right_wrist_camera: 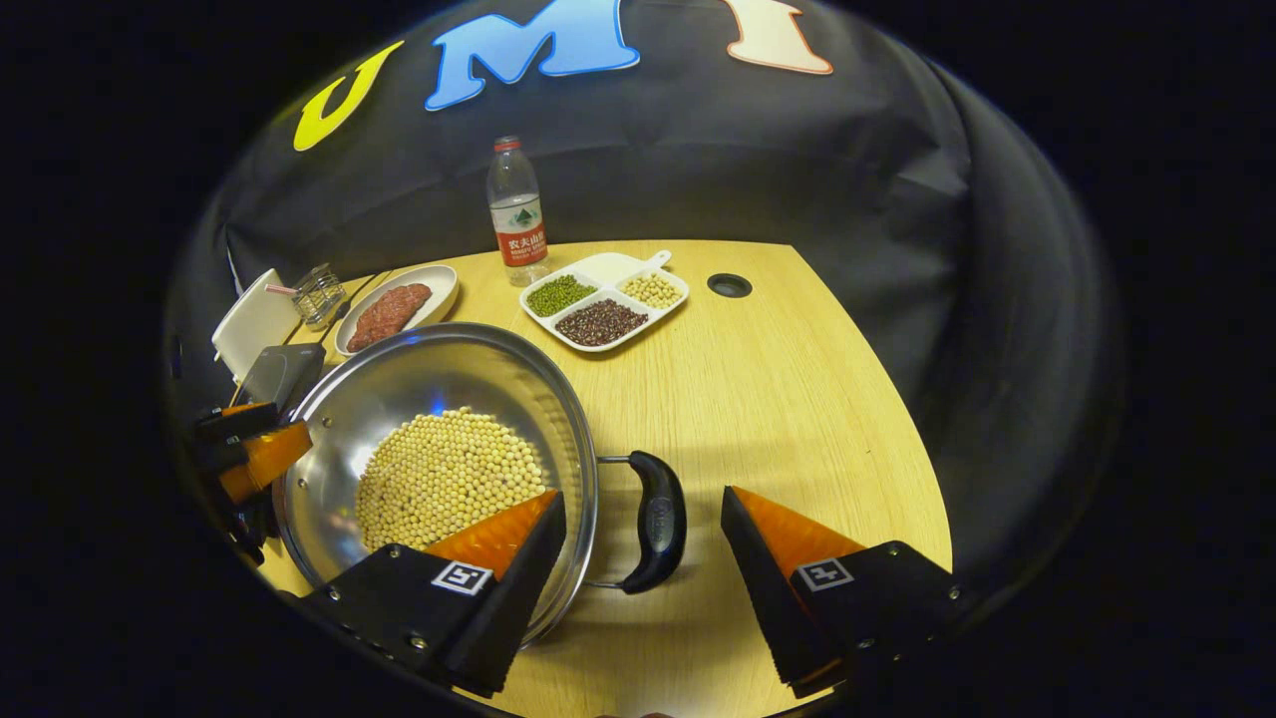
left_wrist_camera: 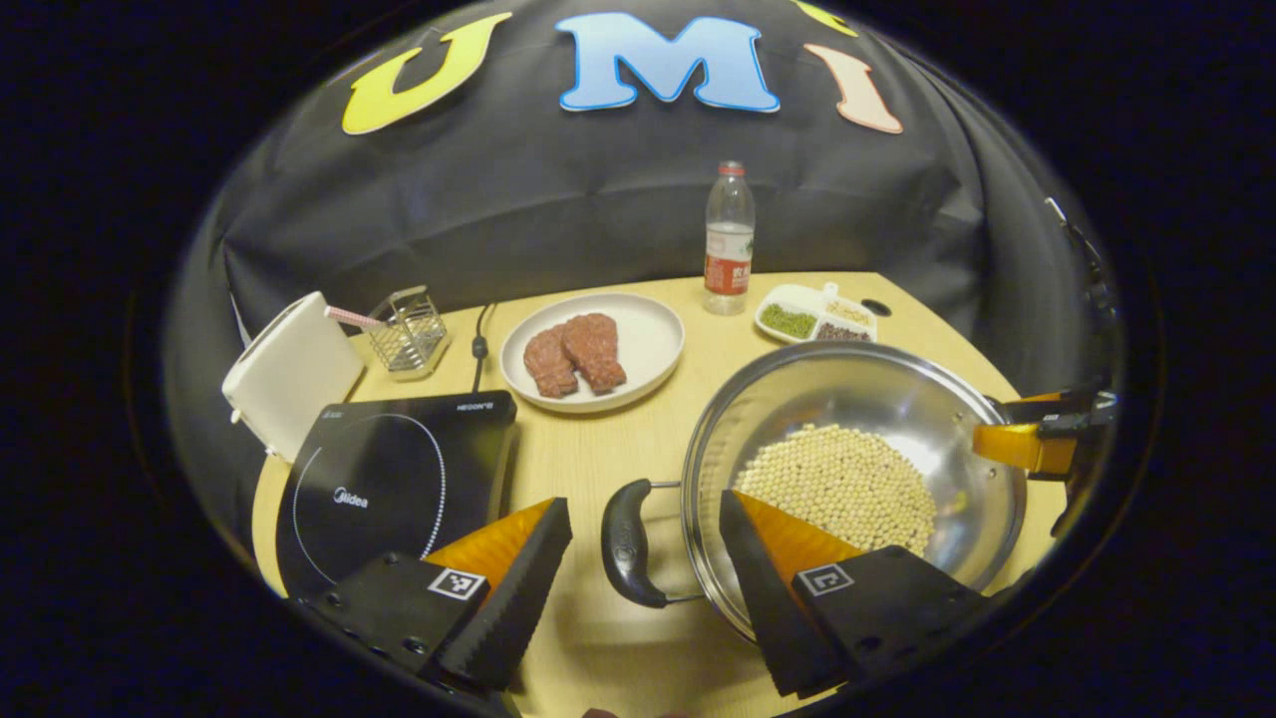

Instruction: First push the handle of the pot to place it horizontally, then grasp the pot with both hands and set it on the induction cooktop.

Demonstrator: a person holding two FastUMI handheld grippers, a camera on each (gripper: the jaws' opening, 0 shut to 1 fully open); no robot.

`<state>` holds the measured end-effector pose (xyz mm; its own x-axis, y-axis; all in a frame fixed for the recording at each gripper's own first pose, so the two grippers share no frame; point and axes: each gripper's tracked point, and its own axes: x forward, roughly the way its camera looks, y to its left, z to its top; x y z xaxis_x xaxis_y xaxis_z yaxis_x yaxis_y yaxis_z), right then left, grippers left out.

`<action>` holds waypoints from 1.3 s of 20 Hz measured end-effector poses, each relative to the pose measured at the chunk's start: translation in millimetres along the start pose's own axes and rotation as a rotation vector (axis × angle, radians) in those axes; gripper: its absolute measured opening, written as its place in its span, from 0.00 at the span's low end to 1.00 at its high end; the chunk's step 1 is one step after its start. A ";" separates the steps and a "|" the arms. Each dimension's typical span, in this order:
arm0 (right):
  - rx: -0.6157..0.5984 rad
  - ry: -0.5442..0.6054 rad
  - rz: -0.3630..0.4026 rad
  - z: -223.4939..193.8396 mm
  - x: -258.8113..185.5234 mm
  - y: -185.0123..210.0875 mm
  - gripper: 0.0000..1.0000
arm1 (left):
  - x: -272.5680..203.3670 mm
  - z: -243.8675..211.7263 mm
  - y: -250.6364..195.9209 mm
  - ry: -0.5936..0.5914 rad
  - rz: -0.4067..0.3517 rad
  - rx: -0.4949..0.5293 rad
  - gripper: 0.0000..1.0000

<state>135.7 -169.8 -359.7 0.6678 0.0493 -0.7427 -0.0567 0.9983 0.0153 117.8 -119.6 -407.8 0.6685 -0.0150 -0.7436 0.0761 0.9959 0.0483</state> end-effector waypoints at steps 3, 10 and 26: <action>0.029 0.020 0.024 -2.8 6.2 1.5 0.89 | 8.8 -6.5 -3.1 0.026 0.005 0.014 1.00; 0.022 0.038 0.042 -3.2 13.2 9.0 0.59 | 14.1 -9.6 -7.0 0.049 0.005 0.040 0.75; 0.048 0.036 -0.013 -0.3 -39.4 33.3 0.52 | -23.3 5.9 17.0 0.048 -0.062 0.030 0.60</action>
<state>107.2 -138.6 -330.2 0.6409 0.0364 -0.7667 -0.0121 0.9992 0.0374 107.8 -102.9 -385.7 0.6260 -0.0716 -0.7765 0.1389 0.9901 0.0207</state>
